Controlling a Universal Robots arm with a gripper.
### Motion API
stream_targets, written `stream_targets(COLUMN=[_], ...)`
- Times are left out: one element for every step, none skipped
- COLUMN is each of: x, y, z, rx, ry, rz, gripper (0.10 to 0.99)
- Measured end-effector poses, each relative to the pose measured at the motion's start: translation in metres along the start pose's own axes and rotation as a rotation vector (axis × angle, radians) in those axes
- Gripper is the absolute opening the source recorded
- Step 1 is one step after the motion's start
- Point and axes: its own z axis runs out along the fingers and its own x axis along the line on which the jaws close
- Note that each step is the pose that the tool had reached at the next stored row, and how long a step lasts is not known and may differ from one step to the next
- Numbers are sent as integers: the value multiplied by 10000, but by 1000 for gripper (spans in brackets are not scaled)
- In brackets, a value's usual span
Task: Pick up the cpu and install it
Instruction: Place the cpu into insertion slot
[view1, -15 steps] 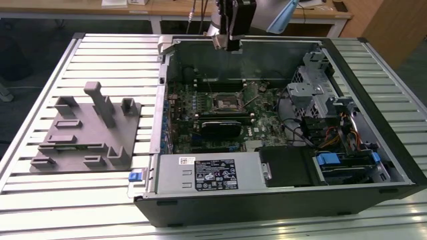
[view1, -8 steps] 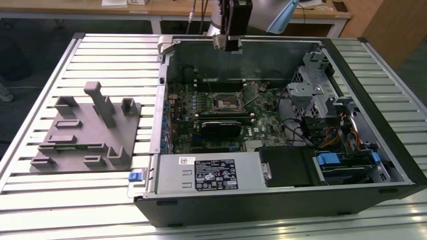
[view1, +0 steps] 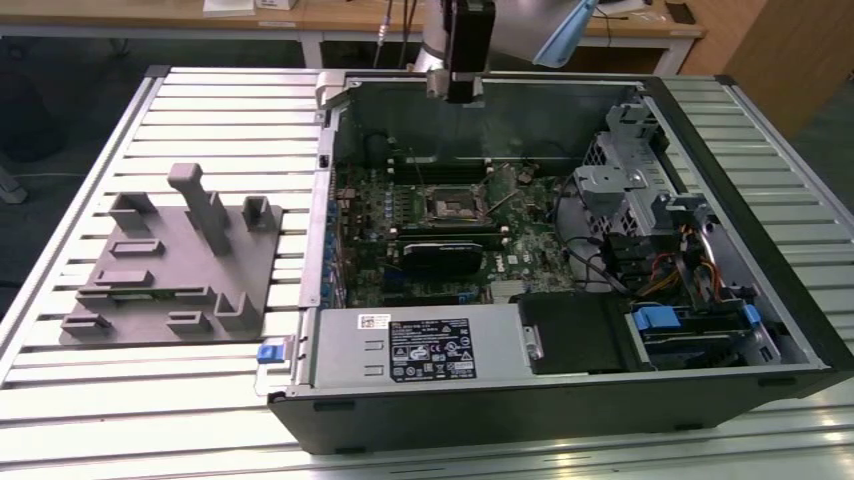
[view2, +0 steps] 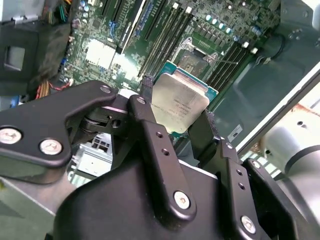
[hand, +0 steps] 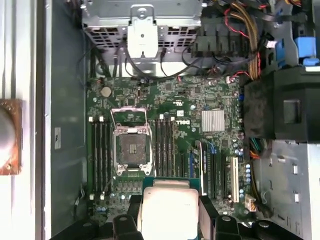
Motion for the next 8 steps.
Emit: stream_targets(x=[0,1,1,1,2,2,2,2], y=[0,0,0,0,-1,-1,-1,-1], z=[2,3,5,7,10,13,17,20], rx=[0,0,0,-1,0,0,0,-1], ry=[-5,-10,-16,-21,-28,-36,-42,-49], rz=[143,286,430,586,751,942,1123,1299], gripper=[541,541,541,541,541,541,541,541])
